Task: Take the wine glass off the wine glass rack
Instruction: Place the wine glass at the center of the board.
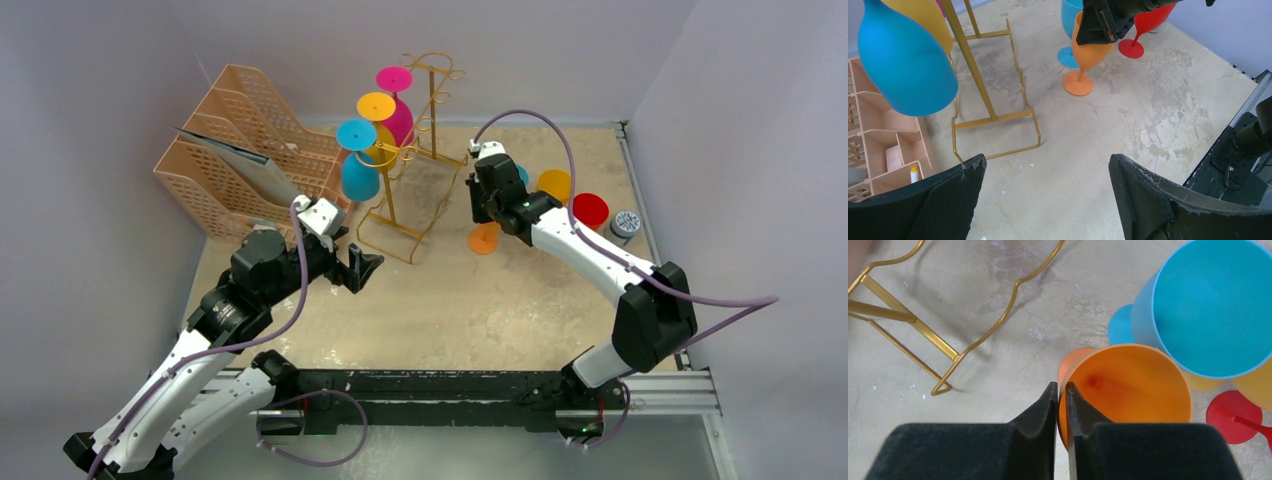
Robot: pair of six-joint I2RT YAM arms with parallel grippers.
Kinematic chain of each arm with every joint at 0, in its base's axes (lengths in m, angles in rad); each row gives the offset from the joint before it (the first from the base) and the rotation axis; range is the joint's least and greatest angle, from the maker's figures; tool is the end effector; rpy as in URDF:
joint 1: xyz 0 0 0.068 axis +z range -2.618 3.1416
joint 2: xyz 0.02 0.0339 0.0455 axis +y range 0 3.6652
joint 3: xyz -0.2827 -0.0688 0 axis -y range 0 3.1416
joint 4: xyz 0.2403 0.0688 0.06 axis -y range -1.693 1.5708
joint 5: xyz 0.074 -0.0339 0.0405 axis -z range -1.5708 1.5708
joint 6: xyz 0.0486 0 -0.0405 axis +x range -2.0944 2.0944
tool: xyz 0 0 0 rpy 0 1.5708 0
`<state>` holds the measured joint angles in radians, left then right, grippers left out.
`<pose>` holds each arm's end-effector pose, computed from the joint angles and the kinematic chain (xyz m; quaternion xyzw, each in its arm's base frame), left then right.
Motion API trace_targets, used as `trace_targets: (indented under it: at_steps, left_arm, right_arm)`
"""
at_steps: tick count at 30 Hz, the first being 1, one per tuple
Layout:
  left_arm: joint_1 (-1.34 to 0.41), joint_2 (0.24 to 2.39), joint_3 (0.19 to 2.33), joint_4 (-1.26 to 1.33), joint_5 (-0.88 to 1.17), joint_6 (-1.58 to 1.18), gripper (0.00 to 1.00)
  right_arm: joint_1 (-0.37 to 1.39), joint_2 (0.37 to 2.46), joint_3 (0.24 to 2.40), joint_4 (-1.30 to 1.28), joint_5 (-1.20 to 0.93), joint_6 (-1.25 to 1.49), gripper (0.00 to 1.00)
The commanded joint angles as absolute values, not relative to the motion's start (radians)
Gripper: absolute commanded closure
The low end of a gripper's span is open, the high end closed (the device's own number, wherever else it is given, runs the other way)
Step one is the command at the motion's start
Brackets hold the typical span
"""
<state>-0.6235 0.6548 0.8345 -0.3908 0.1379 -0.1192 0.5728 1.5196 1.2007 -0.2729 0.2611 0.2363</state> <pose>0.1105 -0.0877 0.3621 0.2355 0.7405 -0.2775 0.5650 0.3034 0.1807 0.3100 -0.0862 0.8730 0.0779 0.4738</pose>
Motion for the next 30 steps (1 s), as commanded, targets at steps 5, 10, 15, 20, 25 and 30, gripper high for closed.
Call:
trace_targets:
  at_steps: [5, 10, 15, 20, 25, 30]
  left_arm:
    - [-0.622, 0.653, 0.837, -0.387, 0.139, -0.107, 0.09]
    - [-0.622, 0.650, 0.836, -0.390, 0.137, -0.112, 0.09]
    - [-0.622, 0.650, 0.836, -0.388, 0.134, -0.112, 0.09]
    - [-0.622, 0.650, 0.837, -0.388, 0.121, -0.113, 0.09]
    - [-0.621, 0.650, 0.836, -0.389, 0.114, -0.110, 0.09]
    - [-0.621, 0.651, 0.836, -0.394, 0.112, -0.110, 0.09]
  right_arm:
    - [0.569, 1.525, 1.270, -0.304, 0.244, 0.227, 0.81]
    - [0.569, 1.528, 1.280, -0.311, 0.242, 0.201, 0.85]
    - [0.569, 1.541, 1.289, -0.320, 0.235, 0.189, 0.91]
    - [0.569, 1.549, 1.287, -0.316, 0.231, 0.194, 0.89]
    - [0.569, 1.554, 1.287, -0.314, 0.247, 0.178, 0.90]
    - [0.570, 1.554, 1.285, -0.312, 0.257, 0.168, 0.91]
